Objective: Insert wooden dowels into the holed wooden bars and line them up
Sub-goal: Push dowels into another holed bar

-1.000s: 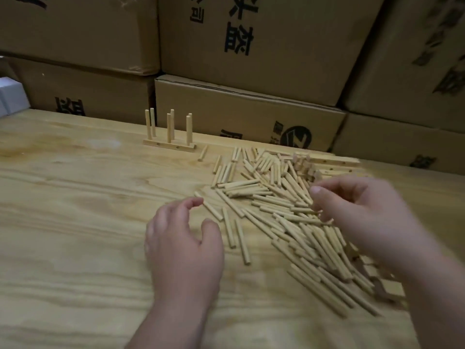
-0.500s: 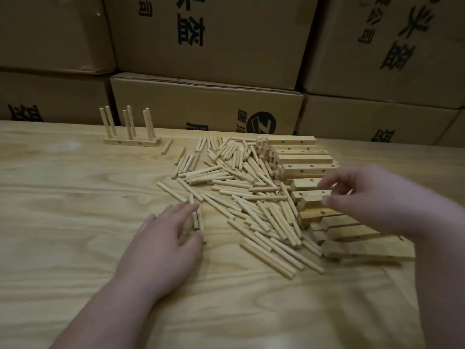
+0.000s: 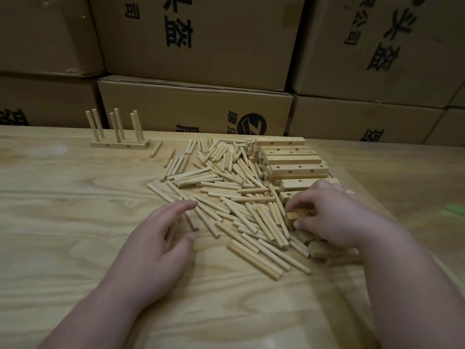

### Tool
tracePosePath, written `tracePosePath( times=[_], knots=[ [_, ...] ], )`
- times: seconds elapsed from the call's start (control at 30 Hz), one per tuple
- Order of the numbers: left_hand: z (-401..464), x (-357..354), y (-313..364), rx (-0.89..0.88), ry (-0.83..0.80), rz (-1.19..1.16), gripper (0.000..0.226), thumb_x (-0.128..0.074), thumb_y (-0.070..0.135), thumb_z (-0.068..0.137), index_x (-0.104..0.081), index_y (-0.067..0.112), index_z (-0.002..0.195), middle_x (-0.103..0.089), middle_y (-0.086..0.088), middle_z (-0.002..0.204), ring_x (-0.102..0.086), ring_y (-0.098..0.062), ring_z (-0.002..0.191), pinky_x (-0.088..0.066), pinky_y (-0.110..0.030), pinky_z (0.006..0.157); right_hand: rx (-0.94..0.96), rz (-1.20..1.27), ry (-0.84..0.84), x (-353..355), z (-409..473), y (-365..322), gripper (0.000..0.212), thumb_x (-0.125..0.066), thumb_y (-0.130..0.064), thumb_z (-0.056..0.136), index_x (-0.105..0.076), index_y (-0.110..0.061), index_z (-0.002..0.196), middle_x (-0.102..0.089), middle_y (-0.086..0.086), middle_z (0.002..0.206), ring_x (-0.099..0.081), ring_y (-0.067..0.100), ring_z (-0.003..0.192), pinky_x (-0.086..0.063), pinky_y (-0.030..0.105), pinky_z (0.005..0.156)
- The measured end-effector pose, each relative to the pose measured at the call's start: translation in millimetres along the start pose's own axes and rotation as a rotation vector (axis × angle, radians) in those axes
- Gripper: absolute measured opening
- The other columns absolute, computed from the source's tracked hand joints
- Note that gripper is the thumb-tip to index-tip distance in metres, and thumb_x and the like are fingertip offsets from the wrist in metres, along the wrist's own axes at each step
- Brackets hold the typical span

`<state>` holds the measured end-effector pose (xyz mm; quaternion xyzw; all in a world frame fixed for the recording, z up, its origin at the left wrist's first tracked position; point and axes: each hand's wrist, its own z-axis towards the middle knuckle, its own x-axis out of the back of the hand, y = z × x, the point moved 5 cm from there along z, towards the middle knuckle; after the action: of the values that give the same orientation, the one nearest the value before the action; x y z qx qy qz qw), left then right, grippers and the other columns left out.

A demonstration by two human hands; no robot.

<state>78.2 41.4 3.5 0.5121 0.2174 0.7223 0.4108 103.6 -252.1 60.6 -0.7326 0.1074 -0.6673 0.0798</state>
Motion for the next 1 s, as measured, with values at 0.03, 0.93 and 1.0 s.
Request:
tracePosePath(
  times=[0.03,0.93,1.0],
  knots=[
    [0,0,1,-0.01,0.017,-0.025,0.048,-0.069,0.018,0.086,-0.062,0.045,0.125,-0.052,0.039,0.128,-0.043,0.021,0.124,-0.031,-0.005,0.102,0.012,-0.013,0.029,1,0,-3,0.017,-0.07,-0.046,0.087,-0.062,-0.057,0.098,-0.043,-0.017,0.108,-0.038,0.017,0.119,-0.033,0.043,0.106],
    [-2,18,9,0.02,0.316,-0.385,0.018,-0.055,0.037,0.094,-0.069,0.024,0.093,-0.07,0.012,0.082,-0.064,0.0,0.076,-0.044,-0.009,0.067,0.324,0.571,0.19,-1,-33,-110,0.014,-0.067,-0.051,0.087,-0.061,-0.044,0.097,-0.067,-0.02,0.083,-0.062,-0.003,0.066,-0.049,0.019,0.051],
    [-3,29,-2,0.109,0.484,-0.436,0.022,-0.052,0.037,0.093,-0.069,0.023,0.088,-0.071,0.015,0.085,-0.063,0.005,0.077,-0.044,-0.006,0.065,0.205,0.246,0.108,-6,-26,-96,0.017,-0.07,-0.055,0.083,-0.065,-0.039,0.085,-0.066,-0.018,0.075,-0.061,0.002,0.062,-0.051,0.026,0.05]
  ],
)
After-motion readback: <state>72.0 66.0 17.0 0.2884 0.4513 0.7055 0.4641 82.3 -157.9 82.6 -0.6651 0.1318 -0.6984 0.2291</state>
